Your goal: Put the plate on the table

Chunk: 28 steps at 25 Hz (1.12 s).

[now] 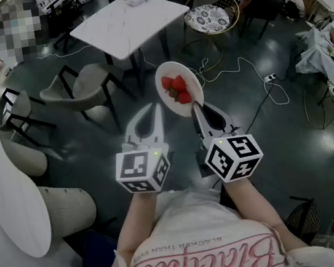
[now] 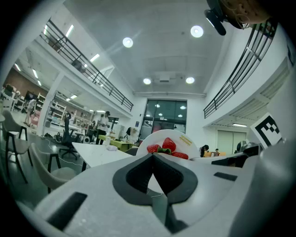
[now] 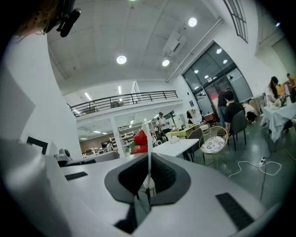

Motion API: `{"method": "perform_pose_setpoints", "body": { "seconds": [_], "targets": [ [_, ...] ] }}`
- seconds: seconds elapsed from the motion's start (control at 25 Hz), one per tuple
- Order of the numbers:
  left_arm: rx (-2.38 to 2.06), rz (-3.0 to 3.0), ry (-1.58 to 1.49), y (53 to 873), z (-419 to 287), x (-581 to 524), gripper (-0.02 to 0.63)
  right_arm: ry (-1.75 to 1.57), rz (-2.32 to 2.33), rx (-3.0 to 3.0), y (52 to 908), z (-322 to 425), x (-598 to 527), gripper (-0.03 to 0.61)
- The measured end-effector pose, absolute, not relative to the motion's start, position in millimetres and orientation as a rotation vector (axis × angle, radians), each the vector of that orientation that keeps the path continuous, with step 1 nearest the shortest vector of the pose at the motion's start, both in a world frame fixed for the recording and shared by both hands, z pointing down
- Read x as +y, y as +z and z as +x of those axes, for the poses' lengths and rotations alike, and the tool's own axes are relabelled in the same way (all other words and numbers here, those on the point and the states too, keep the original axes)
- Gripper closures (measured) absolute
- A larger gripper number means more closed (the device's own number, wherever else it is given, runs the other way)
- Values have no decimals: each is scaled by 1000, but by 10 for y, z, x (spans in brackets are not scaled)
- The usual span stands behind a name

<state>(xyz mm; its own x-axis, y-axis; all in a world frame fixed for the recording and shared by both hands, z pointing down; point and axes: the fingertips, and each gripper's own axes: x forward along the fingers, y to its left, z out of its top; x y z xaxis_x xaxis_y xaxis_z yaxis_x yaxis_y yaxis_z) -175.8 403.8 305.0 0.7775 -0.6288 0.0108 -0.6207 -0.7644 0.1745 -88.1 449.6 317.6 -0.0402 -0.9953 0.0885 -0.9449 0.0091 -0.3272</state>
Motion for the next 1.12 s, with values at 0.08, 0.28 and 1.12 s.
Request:
{"method": "perform_pose_setpoints", "body": {
  "seconds": [0.08,0.28,1.12],
  "targets": [
    [-999,2805,-78,3057,-1740,4047,612,-432,-2052,2118,3191,-875,4509,571],
    [-1020,2815,-81,3063,-1670,4066,612,-421,-2038,2137,3231,-812,4516,571],
    [-1070,2739,-114,3283,-1471,3127,612,-446,-1990,2148,3344,-452,3674,571]
  ]
}}
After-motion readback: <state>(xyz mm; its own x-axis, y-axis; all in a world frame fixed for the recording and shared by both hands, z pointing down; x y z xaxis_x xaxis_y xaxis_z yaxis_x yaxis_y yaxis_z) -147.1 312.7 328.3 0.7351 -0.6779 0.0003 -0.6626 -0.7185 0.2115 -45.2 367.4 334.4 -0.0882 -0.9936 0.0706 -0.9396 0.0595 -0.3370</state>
